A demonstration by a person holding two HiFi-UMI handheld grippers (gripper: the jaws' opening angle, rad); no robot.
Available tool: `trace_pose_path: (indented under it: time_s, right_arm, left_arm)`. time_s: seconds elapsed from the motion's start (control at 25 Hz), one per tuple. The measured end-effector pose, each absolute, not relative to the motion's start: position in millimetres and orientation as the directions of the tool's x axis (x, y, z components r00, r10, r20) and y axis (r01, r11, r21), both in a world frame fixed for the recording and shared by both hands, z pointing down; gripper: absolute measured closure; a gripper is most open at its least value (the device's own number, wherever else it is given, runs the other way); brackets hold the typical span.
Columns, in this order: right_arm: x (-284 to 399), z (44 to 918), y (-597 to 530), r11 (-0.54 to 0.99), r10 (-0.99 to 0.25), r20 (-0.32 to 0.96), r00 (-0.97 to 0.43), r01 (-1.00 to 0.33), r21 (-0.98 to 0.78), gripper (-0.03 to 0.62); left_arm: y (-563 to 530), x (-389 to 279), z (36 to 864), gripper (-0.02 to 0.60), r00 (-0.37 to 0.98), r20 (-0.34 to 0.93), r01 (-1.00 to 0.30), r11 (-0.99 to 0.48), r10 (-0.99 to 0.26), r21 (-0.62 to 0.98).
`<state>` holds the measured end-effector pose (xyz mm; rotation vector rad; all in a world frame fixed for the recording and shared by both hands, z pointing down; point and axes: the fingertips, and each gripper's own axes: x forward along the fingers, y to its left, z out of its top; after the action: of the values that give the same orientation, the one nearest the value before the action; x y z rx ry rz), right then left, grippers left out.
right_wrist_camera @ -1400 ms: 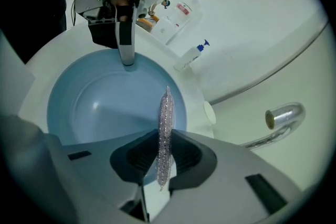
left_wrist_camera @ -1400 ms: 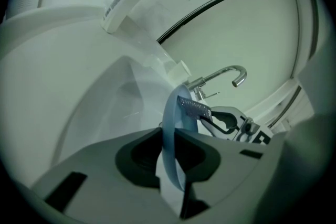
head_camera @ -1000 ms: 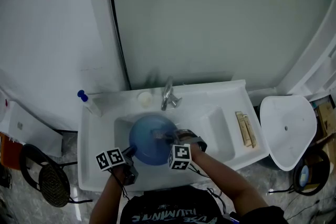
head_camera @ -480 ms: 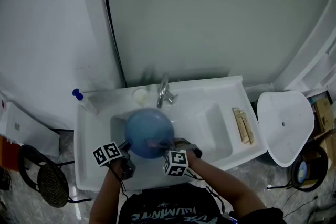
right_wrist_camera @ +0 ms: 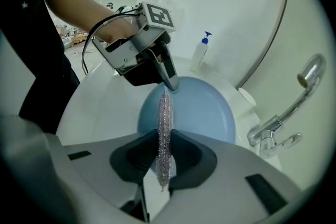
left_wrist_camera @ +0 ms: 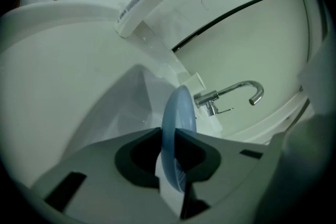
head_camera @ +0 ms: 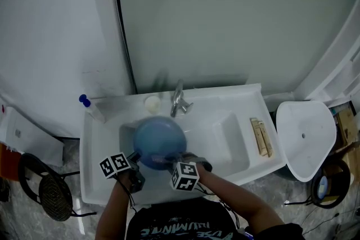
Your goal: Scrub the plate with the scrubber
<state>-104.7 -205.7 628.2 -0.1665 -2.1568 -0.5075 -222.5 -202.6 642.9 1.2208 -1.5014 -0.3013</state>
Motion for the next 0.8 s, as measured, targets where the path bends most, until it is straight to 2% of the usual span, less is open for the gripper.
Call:
trace_pose_path:
  time_s: [0.4, 0.8]
  right_arm:
    - [-109, 601, -238, 0.929, -0.143, 0.731, -0.667, 0.164, 0.332, 0.516]
    - [-91, 608, -263, 0.950, -0.207, 0.731, -0.650, 0.046, 0.309, 0.516]
  left_arm:
    - [-198, -226, 648, 0.525, 0.156, 0.568, -0.474, 0.443, -0.808, 0.761]
    - [-185, -215, 671, 0.525, 0.198, 0.618, -0.501, 0.464, -0.761, 0.731]
